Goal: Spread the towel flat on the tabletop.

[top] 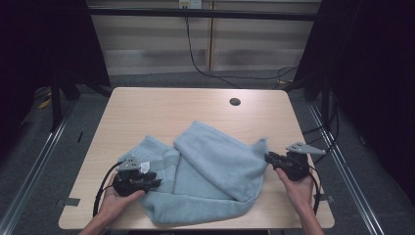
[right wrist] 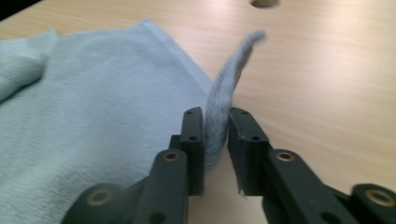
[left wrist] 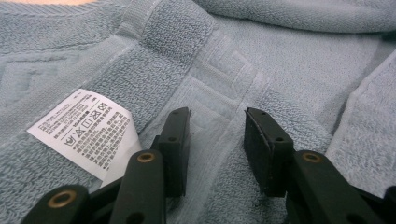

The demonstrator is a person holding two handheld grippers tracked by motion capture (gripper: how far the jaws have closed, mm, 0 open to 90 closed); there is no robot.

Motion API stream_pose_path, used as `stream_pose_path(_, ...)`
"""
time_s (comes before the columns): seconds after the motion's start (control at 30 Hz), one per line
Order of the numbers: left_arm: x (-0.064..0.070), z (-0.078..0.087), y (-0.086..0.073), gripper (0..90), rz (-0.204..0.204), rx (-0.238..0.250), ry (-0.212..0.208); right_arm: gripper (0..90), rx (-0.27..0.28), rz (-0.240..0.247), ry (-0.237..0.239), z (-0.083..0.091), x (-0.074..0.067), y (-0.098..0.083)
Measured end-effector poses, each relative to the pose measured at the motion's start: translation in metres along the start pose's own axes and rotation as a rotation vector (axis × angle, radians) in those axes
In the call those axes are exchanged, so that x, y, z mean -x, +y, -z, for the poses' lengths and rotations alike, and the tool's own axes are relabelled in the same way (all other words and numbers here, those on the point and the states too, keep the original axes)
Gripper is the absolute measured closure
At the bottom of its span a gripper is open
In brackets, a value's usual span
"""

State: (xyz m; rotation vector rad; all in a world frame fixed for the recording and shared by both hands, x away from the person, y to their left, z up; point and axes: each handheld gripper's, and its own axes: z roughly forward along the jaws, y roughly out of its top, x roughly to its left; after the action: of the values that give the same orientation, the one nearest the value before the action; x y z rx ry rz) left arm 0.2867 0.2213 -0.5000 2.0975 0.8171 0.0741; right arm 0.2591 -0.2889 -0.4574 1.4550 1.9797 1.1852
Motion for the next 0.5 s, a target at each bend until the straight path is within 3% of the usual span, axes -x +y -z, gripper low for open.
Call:
stream_pose_path(0.13,0.0,0.004,0.004,56.6,0.015,0.013,-0.015,58.3,-0.007,-0.001,-0.04,0.014,0.006,-0.007)
stream_pose_path(0.2,-0.004,0.004,0.011,55.9,0.028,0.041,-0.021,53.8,0.007,0.007,-0.006,0.015,0.005,-0.002)
stream_pose_path(0.23,-0.006,0.003,0.015,54.5,0.027,0.041,-0.02,52.1,0.006,0.007,0.046,0.01,0.003,0.004)
stream_pose_path(0.3,-0.009,0.002,0.022,53.3,0.022,0.067,-0.008,49.4,0.0,0.018,0.134,-0.005,-0.006,0.011)
stream_pose_path(0.4,-0.017,0.0,0.03,50.7,0.044,0.096,0.029,46.0,-0.05,0.055,0.18,-0.041,-0.022,0.02)
stream_pose_path(0.5,-0.025,-0.003,0.028,49.7,0.038,0.071,0.044,44.7,-0.092,0.096,0.23,-0.076,-0.039,0.03)
